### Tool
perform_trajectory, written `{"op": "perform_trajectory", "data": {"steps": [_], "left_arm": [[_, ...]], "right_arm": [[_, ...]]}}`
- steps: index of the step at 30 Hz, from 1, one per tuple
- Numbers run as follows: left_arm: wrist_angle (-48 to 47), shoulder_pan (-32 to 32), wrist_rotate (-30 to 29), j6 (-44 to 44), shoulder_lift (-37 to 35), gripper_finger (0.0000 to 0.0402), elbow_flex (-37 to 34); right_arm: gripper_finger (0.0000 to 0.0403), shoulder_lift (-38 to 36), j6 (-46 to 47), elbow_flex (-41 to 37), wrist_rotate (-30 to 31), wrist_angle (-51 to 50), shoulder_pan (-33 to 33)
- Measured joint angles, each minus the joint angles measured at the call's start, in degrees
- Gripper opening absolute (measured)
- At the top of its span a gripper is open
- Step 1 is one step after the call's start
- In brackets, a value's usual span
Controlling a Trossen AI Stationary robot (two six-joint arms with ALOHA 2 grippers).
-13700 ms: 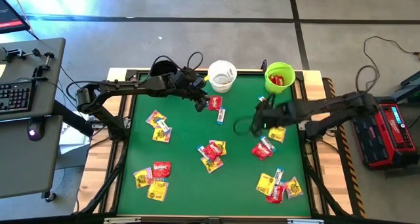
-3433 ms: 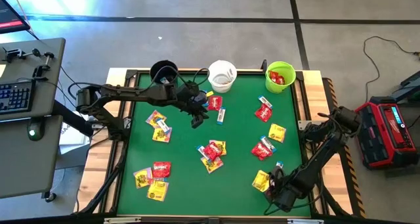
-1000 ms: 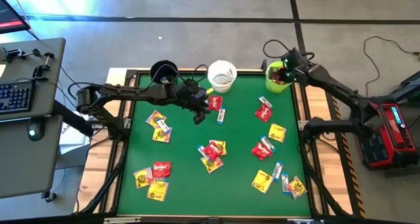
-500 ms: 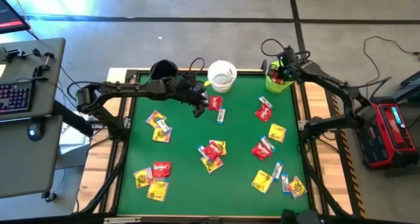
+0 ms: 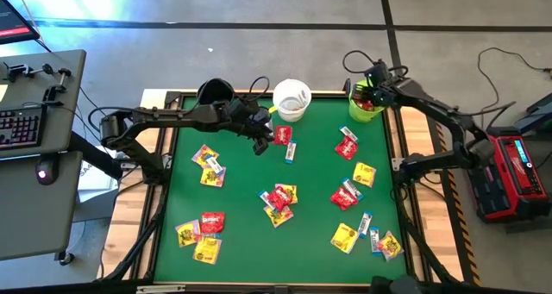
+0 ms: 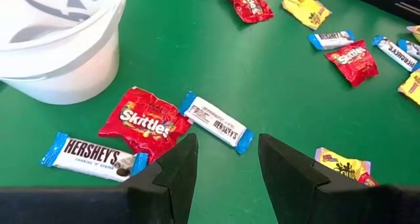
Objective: Sort candy by brand, put in halloween buckets
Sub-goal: Put the red candy into the green bucket
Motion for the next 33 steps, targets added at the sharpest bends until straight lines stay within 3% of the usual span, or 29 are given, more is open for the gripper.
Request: {"op": "perform_trajectory", "data": {"steps": [9,19,24,28,33], "left_arm": [[-0.3,0.0,-1.6,-2.4,0.0,0.0154,0.0],[-1.2,-0.5,-2.7,0.0,0.0,0.0154,0.0],[-3.9,-0.6,-1.7,2.0,0.0,0.0154,0.0],[-4.2,-0.6,-1.6,3.5,0.0,0.0154,0.0],[-4.1,-0.6,-1.6,4.4,0.0,0.0154,0.0]], "right_arm": [[0.0207,0.0,-4.3,6.4,1.2,-8.0,0.5],[0.0207,0.5,-6.6,8.3,2.4,-6.7,0.4],[0.0201,1.4,-7.3,8.2,0.2,-5.6,0.4],[0.0151,2.4,-6.5,8.2,-1.9,-4.5,1.5],[0.0025,4.1,-8.5,8.1,-6.3,-1.0,3.2]]}}
